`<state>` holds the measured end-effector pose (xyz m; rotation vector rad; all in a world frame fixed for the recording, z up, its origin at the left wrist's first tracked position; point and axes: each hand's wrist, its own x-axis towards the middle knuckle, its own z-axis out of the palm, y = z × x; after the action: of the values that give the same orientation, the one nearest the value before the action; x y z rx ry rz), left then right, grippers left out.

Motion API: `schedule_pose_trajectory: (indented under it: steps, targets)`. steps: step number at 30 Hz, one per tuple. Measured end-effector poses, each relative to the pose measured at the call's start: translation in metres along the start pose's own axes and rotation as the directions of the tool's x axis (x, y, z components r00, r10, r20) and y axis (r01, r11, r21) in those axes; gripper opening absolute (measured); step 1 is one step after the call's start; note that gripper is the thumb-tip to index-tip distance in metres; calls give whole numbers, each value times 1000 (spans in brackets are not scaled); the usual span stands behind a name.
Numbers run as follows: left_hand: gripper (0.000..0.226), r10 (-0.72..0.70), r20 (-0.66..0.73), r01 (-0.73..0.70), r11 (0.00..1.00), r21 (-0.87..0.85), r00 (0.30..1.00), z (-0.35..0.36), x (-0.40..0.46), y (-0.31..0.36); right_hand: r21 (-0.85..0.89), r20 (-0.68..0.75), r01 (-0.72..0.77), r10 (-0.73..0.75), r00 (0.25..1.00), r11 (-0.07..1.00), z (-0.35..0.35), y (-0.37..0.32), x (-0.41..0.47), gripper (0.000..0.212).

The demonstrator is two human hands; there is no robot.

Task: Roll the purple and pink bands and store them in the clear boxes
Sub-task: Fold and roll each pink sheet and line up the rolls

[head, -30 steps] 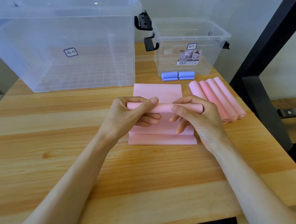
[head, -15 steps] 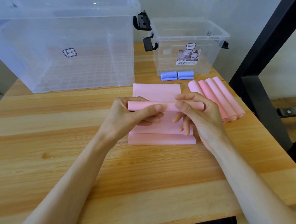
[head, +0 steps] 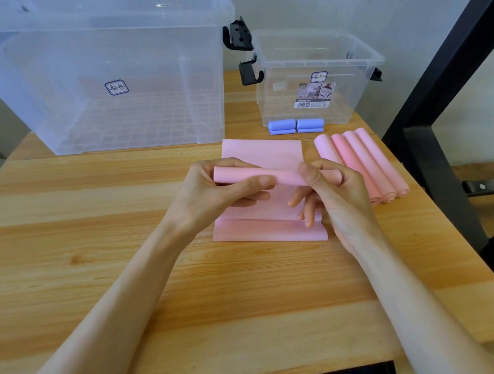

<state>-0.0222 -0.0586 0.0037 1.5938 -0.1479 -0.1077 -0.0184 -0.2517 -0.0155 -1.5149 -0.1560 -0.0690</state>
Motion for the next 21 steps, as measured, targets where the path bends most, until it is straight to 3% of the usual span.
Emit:
schedule_pose_trajectory:
  steps: [5,10,15,21]
  targets:
    - [19,-16,-14,16,1000,23,1000,-1,1,-2,-73,28,24,-22,999,997,-2,0,-1,45]
    - [28,-16,-7,16,1000,-27,1000,0,0,1,-74,20,32,-30,999,997,-1,0,0,33]
    - [32,-8,-13,7,998,-64,1000,0,0,0,-52,1,15,-15,1000,999,-1,1,-1,34]
    - [14,15,-38,-18,997,-69,999,-1,1,0,-63,51,41,-37,998,997,-4,3,2,49]
